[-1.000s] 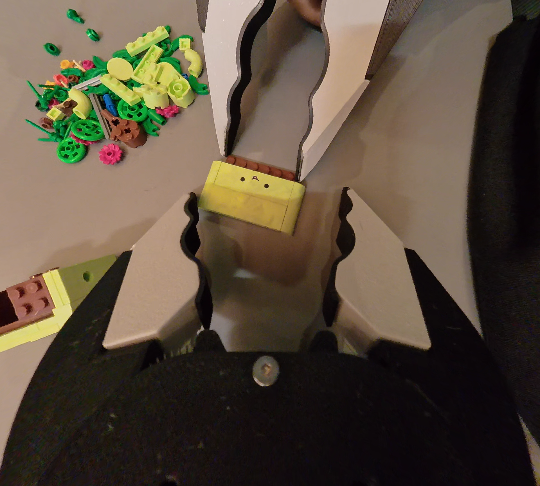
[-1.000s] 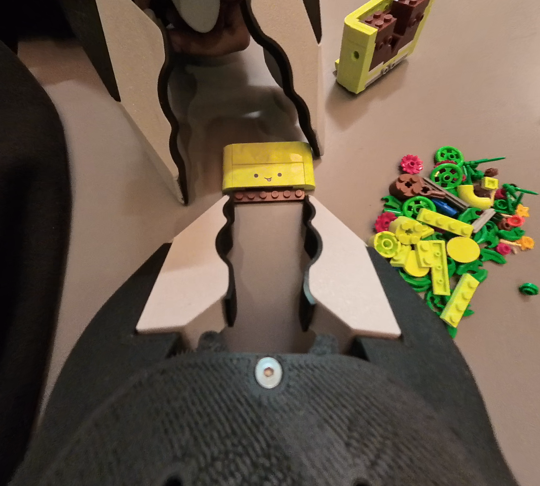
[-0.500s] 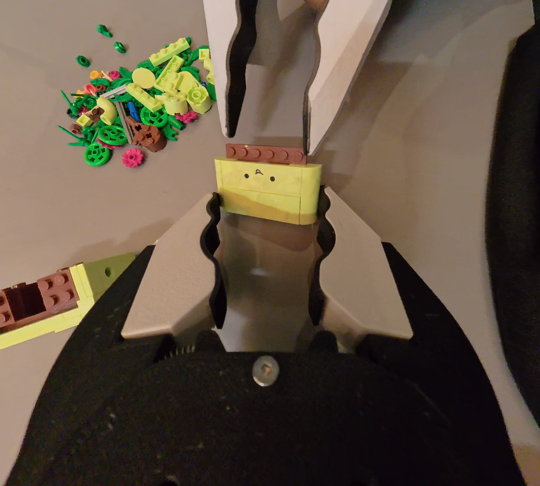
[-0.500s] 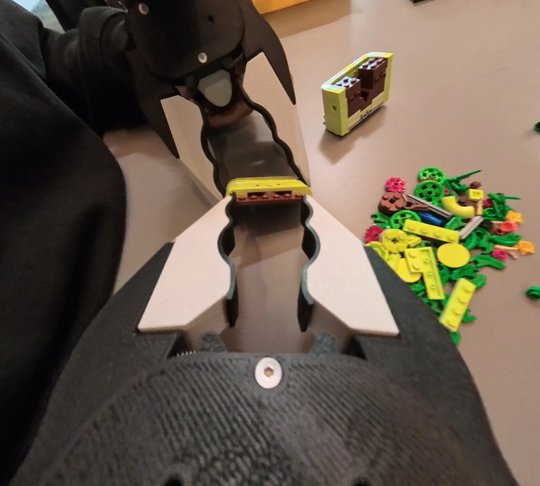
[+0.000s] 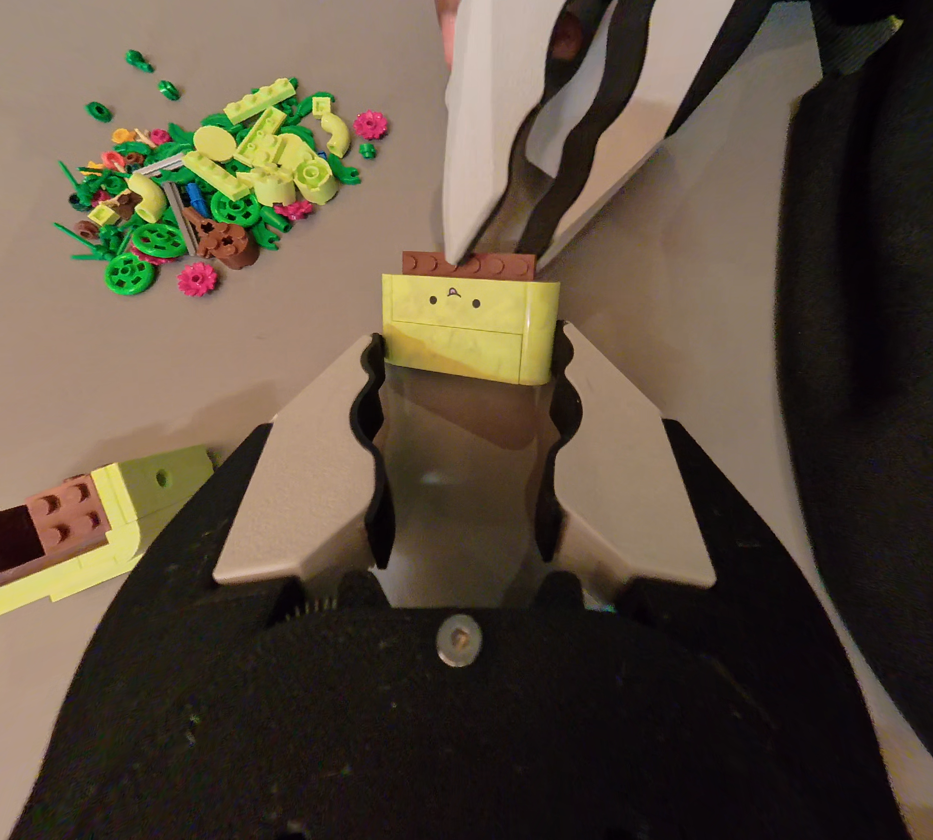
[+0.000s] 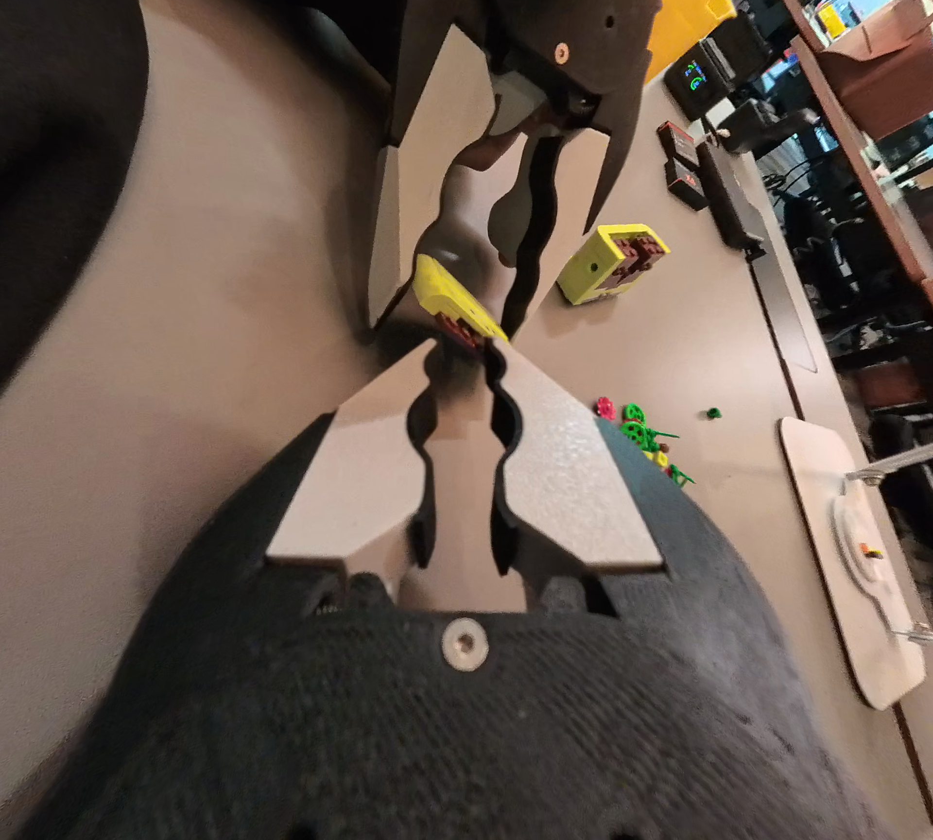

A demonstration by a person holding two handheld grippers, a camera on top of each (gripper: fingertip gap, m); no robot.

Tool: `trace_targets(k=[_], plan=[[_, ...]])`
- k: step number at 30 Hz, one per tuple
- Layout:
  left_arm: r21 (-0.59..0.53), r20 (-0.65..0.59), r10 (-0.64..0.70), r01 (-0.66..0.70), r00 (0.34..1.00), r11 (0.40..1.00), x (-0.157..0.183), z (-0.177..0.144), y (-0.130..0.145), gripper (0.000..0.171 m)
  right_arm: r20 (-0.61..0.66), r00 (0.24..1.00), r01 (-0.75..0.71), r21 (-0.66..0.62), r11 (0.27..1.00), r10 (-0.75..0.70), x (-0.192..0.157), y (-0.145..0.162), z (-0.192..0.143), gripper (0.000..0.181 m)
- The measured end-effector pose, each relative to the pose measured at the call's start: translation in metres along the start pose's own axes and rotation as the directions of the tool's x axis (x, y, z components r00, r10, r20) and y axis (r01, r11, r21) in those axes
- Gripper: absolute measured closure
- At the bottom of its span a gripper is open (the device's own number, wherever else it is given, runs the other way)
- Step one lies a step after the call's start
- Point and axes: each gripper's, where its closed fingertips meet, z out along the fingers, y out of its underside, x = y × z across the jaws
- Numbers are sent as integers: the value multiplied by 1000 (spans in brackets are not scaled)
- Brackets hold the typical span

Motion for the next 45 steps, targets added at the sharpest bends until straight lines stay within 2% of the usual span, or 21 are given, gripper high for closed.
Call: trace_targets(k=[3,4,5,7,9,13,17,18,19,20,24,27,28,33,36,40,43,45], plan=[[7,0,4,-4,1000,1000,0,-1,-1,107,-29,999,14,2,1000,-14,3,-1,0,173],[24,5,1,-1,1000,1000,-1,-2,-3,115,-46,999,-11,-4,1000,11,8,0,-1,178],[50,35,-1,-1,999,999,-6,-5,-6,118,-66,996,-53,1,999,53,15,0,-3,178],[111,96,2,-13,995,994,-16,-11,-14,108,-76,979,-186,45,982,189,29,-1,-11,179],[169,122,-2,-19,992,985,-21,-16,-22,113,-23,933,-357,91,930,360,37,-2,-17,179],[306,114,-75,37,991,951,-27,-27,-40,123,148,773,-634,135,762,617,43,-2,-25,179],[395,24,-188,164,982,904,-31,-34,-49,121,273,636,-765,104,635,721,40,-1,-27,179],[405,-3,-211,194,978,894,-30,-35,-50,125,286,619,-777,87,623,731,37,0,-25,180],[402,-25,-229,219,973,889,-30,-34,-50,140,297,606,-784,68,616,738,35,1,-24,180],[391,-48,-238,238,970,889,-29,-33,-49,151,307,598,-787,51,614,741,32,2,-23,179],[348,-100,-251,270,963,898,-21,-27,-46,146,342,586,-780,-9,626,734,19,3,-18,179],[314,-159,-238,277,958,908,-10,-24,-45,152,351,600,-758,-37,651,719,12,4,-15,179],[299,-170,-236,278,957,913,-8,-22,-43,160,347,612,-747,-40,664,710,10,4,-14,179],[281,-154,-242,277,958,919,-9,-20,-41,164,259,733,-653,9,757,629,17,6,-12,176],[273,-172,-227,268,959,924,-5,-19,-41,164,241,762,-624,23,781,601,16,4,-9,168],[275,-181,-228,272,957,922,-5,-20,-41,164,248,765,-617,22,786,594,14,2,-9,173],[285,-210,-230,284,950,915,-3,-22,-42,164,273,735,-649,15,761,621,14,1,-10,174],[305,-234,-221,288,947,908,0,-25,-45,154,281,726,-656,8,755,628,13,2,-11,174]])
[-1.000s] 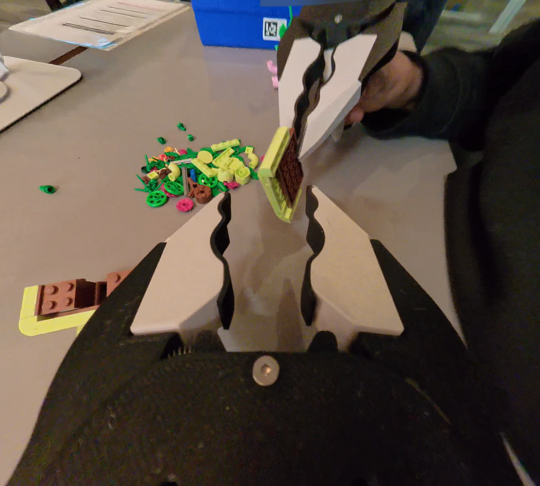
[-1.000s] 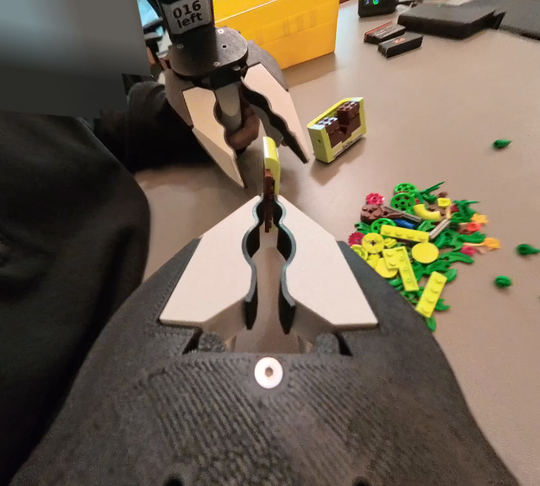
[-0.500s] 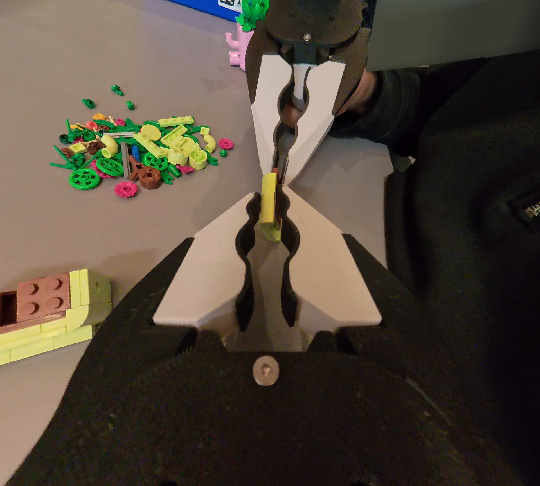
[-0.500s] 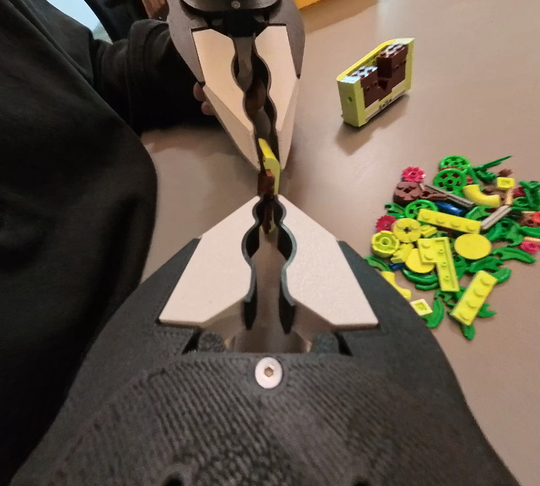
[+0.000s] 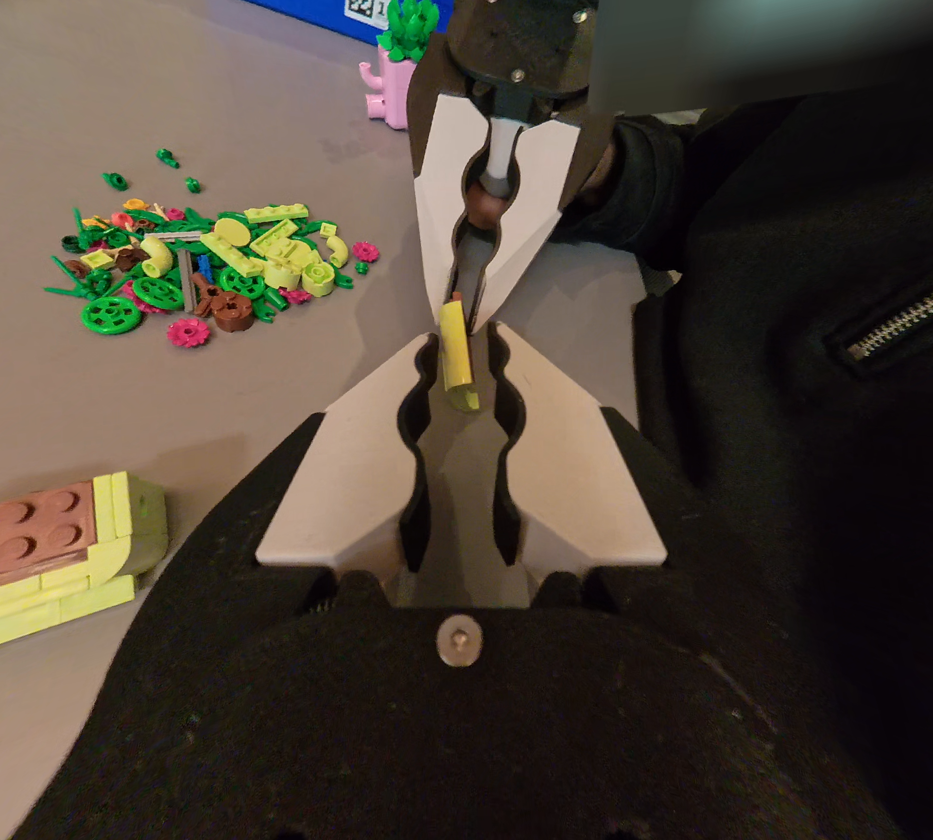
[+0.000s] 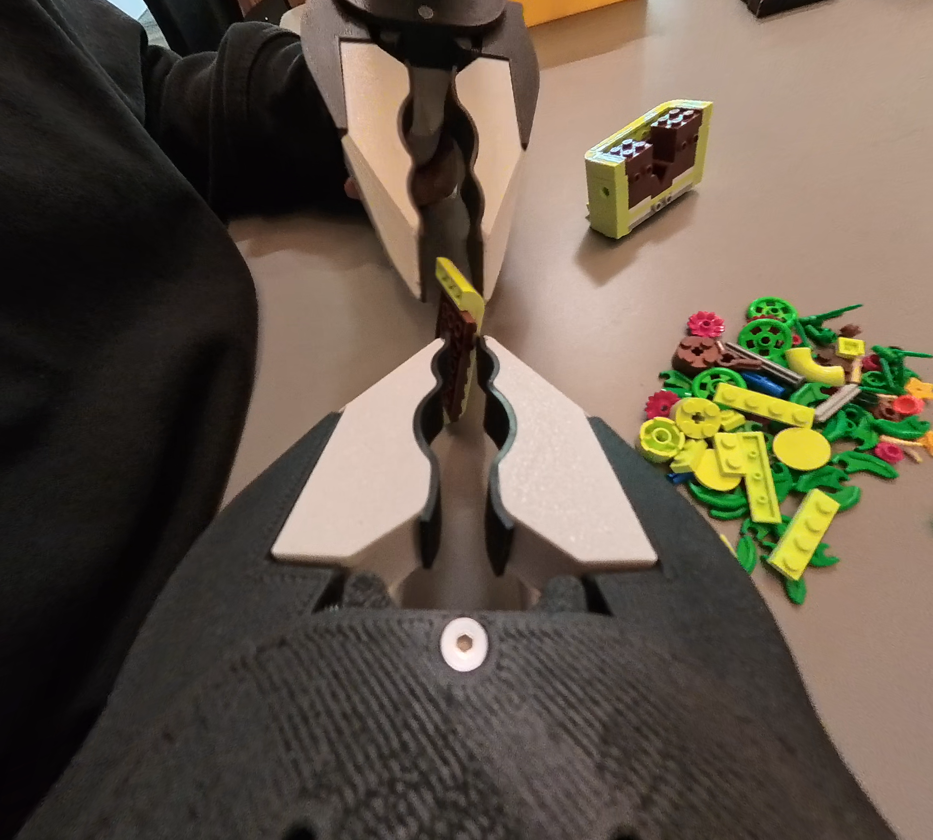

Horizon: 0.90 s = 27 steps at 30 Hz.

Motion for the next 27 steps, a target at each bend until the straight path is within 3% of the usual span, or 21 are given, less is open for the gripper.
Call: trace_targets(k=[2,5,8,13,27], plan=[[4,-18,0,0,1000,1000,3,-1,0,152,10,1000,0,-1,1000,0,-2,0,0,174],[-7,-7,6,-6,1000,1000,2,1,1,164,26,1000,7,-8,1000,-7,-5,1,1,174],[-20,-9,5,-5,1000,1000,2,1,3,165,33,999,22,-12,1000,-22,-7,2,1,173],[-36,2,-11,11,1000,999,-1,2,5,165,-11,998,68,4,998,-68,-4,-2,2,173],[10,-42,-226,226,973,974,-7,4,0,165,-66,995,78,15,997,-77,3,-4,-2,176]])
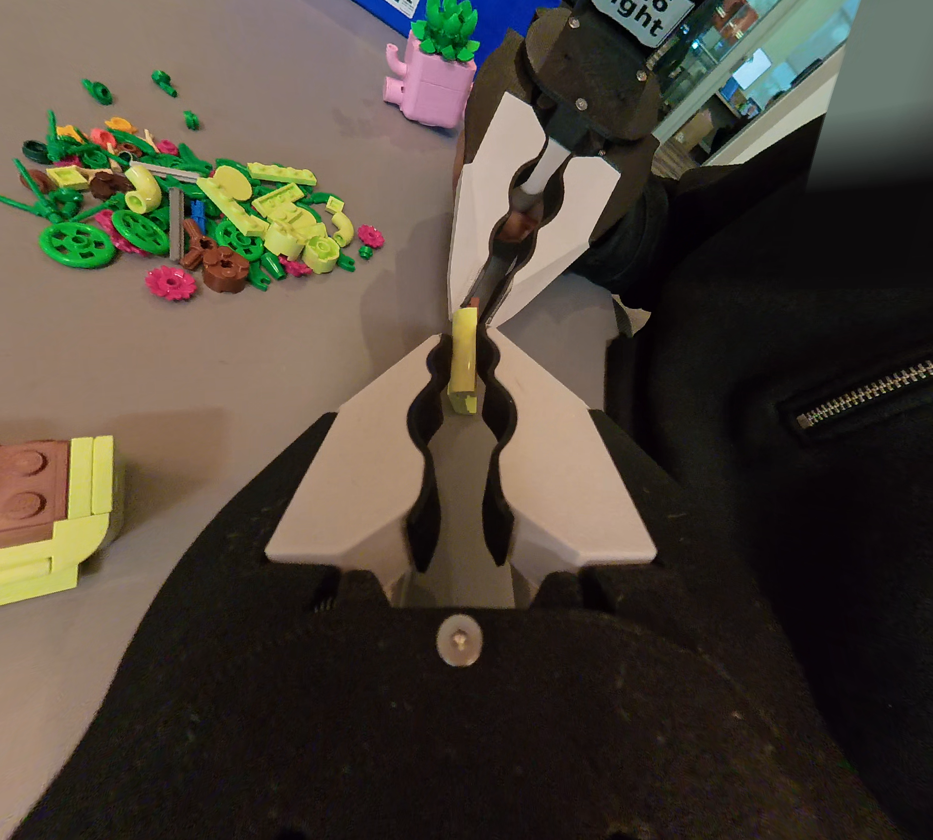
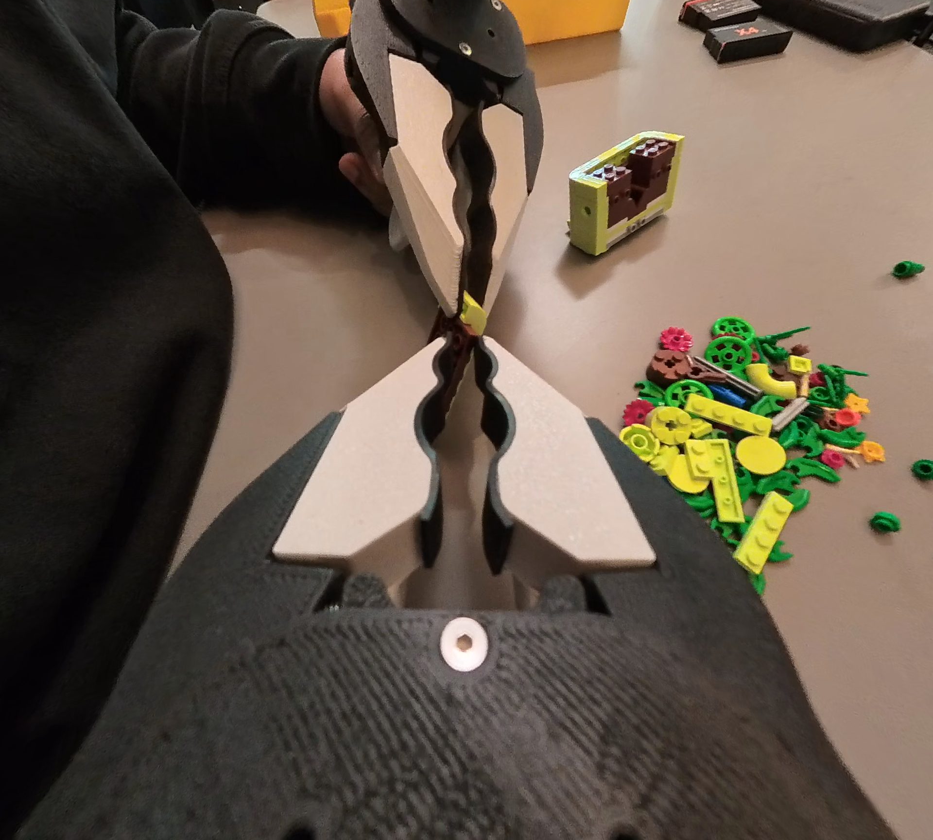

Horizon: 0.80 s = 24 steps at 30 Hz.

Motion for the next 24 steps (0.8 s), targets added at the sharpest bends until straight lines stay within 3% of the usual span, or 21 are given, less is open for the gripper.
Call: trace_targets(k=[11,15,24], plan=[[-2,-11,2,-2,1000,1000,6,2,0,164,-65,971,231,-1,973,-230,-6,-1,-5,175],[-6,-4,16,-16,1000,1000,5,3,1,164,-29,986,163,17,986,-163,-6,0,-5,175],[-54,89,135,-131,987,990,0,8,7,166,106,974,-204,11,979,202,1,3,-9,179]])
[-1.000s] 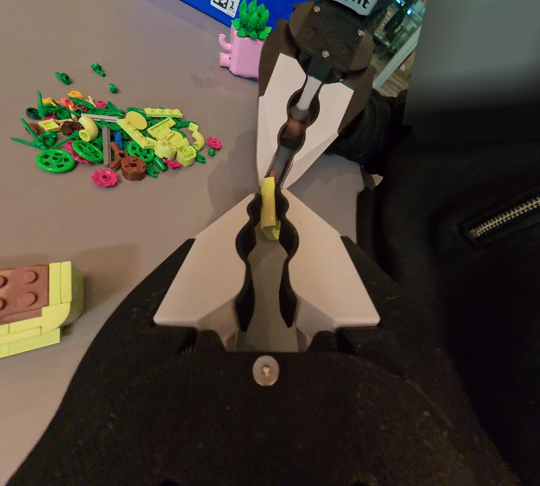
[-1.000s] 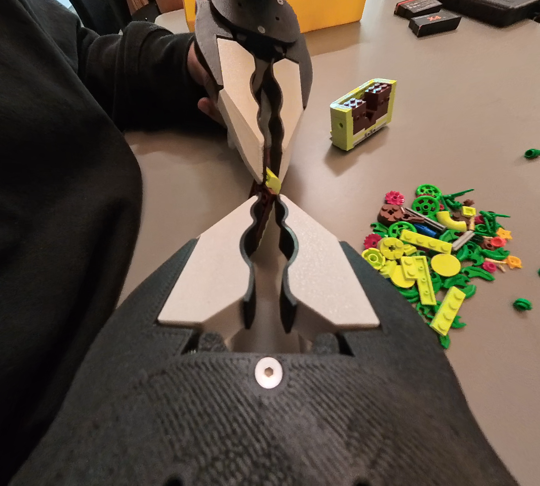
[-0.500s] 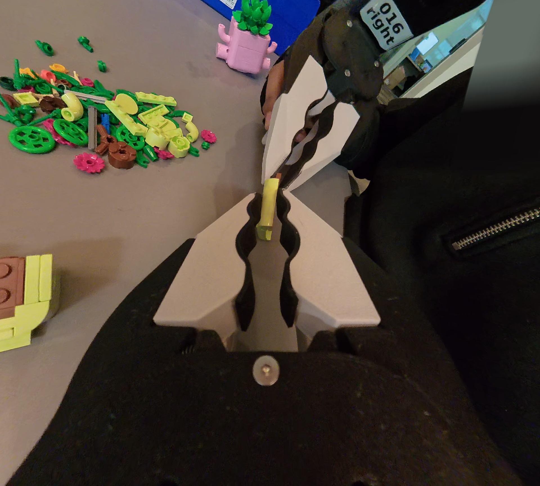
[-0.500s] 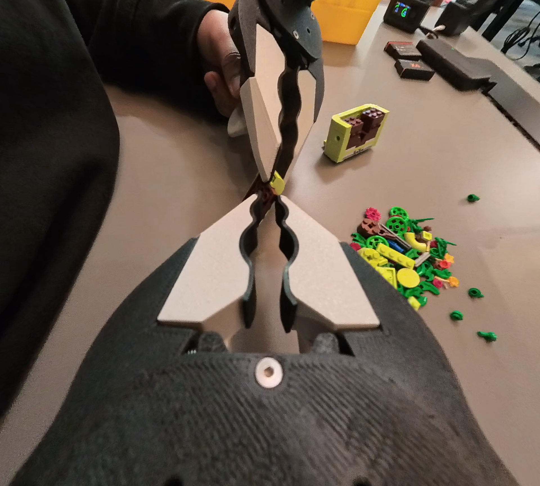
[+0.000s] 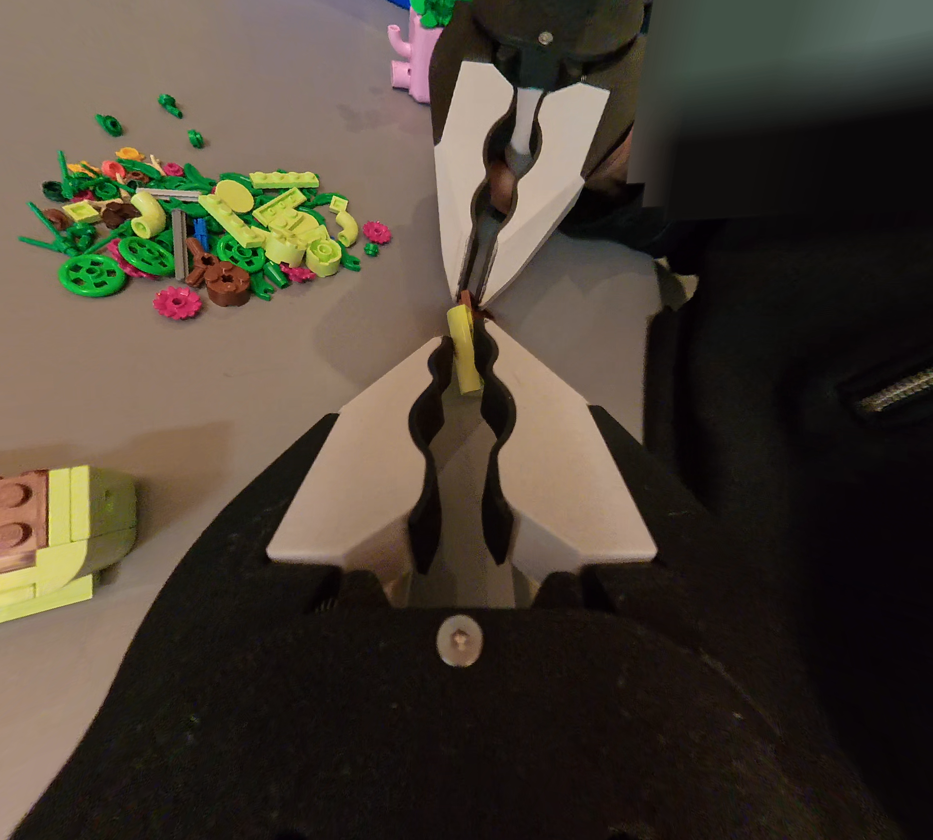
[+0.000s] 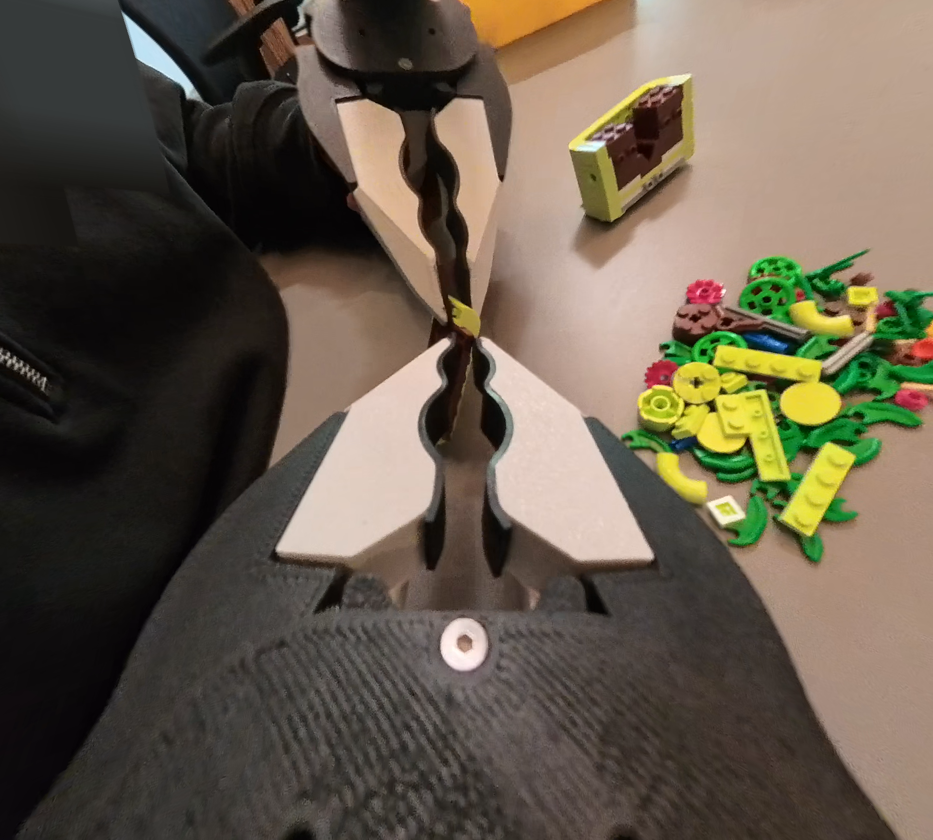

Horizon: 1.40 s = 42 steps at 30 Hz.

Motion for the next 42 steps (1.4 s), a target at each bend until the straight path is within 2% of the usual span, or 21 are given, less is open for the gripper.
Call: trace_targets(k=[3,5,17,27,33,37,40,42], plan=[[-24,80,71,-69,994,997,-2,2,3,167,21,997,-67,-42,997,68,1,7,3,178],[-21,90,75,-73,993,997,-2,1,2,167,41,995,-88,-65,994,91,-1,10,4,179],[30,-12,-76,76,997,997,5,0,0,166,80,993,-87,3,996,86,-6,1,-2,181],[13,-100,-149,151,984,988,16,3,5,166,192,976,-102,-42,994,108,-19,7,-5,181],[1,-150,-160,162,976,987,25,6,6,165,331,925,-157,-112,981,186,-33,15,-9,181],[36,-170,-190,199,967,979,21,2,1,167,296,933,-195,-68,978,207,-25,9,-8,177],[52,-164,-172,183,971,982,21,1,-1,168,246,946,-201,-58,978,209,-19,8,-6,159],[57,-140,-154,163,978,985,20,1,-2,168,253,942,-209,-71,975,220,-23,10,-3,162]])
